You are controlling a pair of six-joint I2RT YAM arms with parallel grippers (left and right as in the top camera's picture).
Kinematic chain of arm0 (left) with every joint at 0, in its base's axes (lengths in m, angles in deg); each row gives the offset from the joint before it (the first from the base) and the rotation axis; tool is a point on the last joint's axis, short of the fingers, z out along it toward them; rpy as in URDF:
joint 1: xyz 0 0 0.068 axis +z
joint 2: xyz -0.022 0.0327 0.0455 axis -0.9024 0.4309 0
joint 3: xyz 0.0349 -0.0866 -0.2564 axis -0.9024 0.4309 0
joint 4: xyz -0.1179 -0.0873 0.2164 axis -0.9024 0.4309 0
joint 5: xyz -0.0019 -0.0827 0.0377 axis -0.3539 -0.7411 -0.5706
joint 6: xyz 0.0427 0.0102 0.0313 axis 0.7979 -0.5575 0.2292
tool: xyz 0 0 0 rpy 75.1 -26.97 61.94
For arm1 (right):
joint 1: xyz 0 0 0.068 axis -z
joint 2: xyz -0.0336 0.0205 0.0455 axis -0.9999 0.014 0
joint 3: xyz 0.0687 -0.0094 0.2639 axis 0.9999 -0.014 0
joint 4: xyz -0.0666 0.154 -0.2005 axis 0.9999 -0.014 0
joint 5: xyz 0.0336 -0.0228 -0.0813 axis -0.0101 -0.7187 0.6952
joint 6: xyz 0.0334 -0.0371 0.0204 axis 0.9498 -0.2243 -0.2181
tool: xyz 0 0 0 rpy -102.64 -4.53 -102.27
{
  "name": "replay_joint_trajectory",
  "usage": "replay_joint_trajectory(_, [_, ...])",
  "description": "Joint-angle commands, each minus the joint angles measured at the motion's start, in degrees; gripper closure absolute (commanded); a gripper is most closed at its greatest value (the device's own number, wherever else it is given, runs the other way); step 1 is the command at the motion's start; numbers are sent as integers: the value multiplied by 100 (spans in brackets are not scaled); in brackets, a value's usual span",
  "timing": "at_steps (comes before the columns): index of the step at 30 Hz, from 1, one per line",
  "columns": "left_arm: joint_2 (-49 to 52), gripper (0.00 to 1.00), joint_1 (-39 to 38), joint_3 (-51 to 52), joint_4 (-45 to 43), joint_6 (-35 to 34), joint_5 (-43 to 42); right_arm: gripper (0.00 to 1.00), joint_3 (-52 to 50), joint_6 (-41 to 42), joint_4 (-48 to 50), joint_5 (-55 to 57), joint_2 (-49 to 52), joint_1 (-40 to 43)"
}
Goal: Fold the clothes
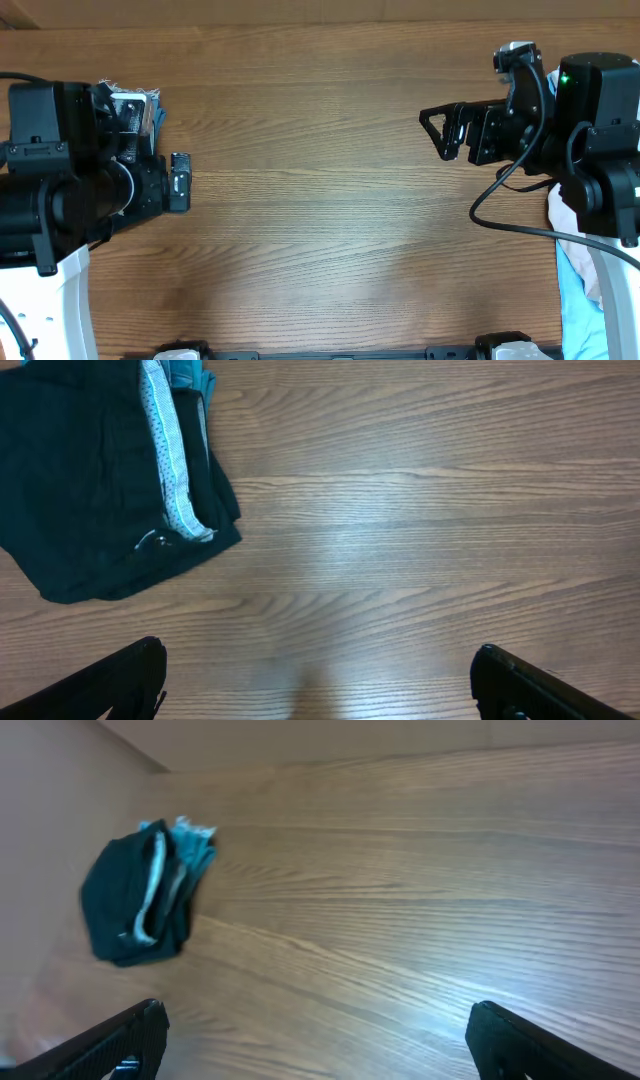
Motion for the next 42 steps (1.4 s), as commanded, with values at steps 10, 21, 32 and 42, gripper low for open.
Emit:
replay_joint_trajectory(10, [46,0,-37,15,-24,-74,57,0,37,-796,186,-87,-844,17])
replay_joint_trajectory(21, [48,0,-37,15,-24,-74,57,0,-1958,-776,1342,1753,-3040,17])
replay_joint_trajectory(32, [48,0,-37,15,-24,-74,57,0,-6511,-772,3595,1108,-5359,17])
replay_joint_trajectory(42, [48,0,-37,15,-24,-74,57,0,-8295,-754,4347,1106,-6782,17])
